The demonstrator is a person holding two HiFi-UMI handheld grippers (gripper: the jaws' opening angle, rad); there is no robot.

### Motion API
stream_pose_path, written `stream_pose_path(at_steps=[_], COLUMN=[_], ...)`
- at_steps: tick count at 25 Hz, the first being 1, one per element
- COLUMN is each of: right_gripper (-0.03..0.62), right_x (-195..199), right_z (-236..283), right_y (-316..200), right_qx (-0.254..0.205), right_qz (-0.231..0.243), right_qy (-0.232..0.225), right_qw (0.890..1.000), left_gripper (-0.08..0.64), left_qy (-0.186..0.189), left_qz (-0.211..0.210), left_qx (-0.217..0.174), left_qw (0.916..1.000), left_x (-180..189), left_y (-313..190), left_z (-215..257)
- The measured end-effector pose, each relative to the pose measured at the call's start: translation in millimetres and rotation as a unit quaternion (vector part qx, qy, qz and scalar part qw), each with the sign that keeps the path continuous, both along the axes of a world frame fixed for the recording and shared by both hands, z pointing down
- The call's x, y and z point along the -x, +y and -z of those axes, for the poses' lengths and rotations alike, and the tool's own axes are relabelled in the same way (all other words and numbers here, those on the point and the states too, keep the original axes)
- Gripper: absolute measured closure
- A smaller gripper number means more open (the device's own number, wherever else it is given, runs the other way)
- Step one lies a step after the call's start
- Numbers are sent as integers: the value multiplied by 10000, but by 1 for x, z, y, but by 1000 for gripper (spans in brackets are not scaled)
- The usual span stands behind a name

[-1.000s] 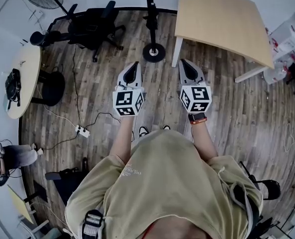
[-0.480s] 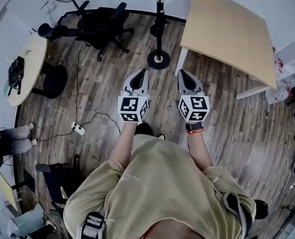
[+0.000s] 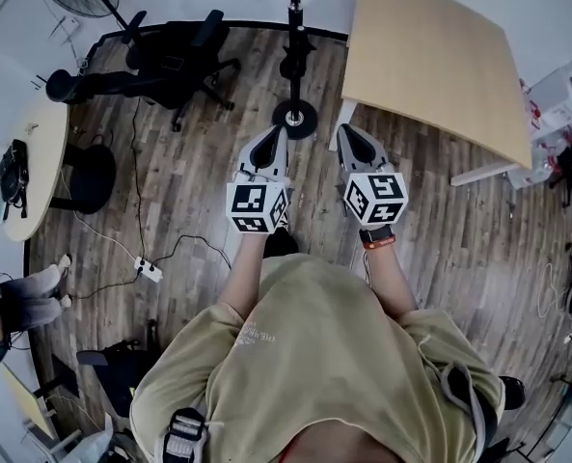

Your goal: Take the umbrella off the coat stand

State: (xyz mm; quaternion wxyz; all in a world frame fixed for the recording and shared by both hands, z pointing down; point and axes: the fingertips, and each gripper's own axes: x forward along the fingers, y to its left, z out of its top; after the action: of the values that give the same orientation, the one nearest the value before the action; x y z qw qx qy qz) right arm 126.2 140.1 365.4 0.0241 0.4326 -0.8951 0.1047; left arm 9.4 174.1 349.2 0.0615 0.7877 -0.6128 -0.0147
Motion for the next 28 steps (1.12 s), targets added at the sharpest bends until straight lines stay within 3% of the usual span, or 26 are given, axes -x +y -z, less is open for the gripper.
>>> stream_pose_path(at_steps=[5,11,19,28], right_gripper=[576,577,575,575], right_x=[40,85,109,122], right_z=[5,0,-28,-57], right_y=[-53,-97,-163,-242], right_qx=[149,93,195,303], right_qz=[32,63,-202,-231], right_qy=[-158,42,125,162], right_qw=[9998,9999,9995,9991], left_gripper=[537,537,537,535], left_qy=[46,-4,-27,-43], left_qz=[-80,-256,-944,-1105], left_qx=[-60,-53,214,581], left_qw=[9999,9997,9953,9922], left_x=[36,75,100,123], left_y=[-61,-112,-180,-254], left_z=[9,2,-43,-90])
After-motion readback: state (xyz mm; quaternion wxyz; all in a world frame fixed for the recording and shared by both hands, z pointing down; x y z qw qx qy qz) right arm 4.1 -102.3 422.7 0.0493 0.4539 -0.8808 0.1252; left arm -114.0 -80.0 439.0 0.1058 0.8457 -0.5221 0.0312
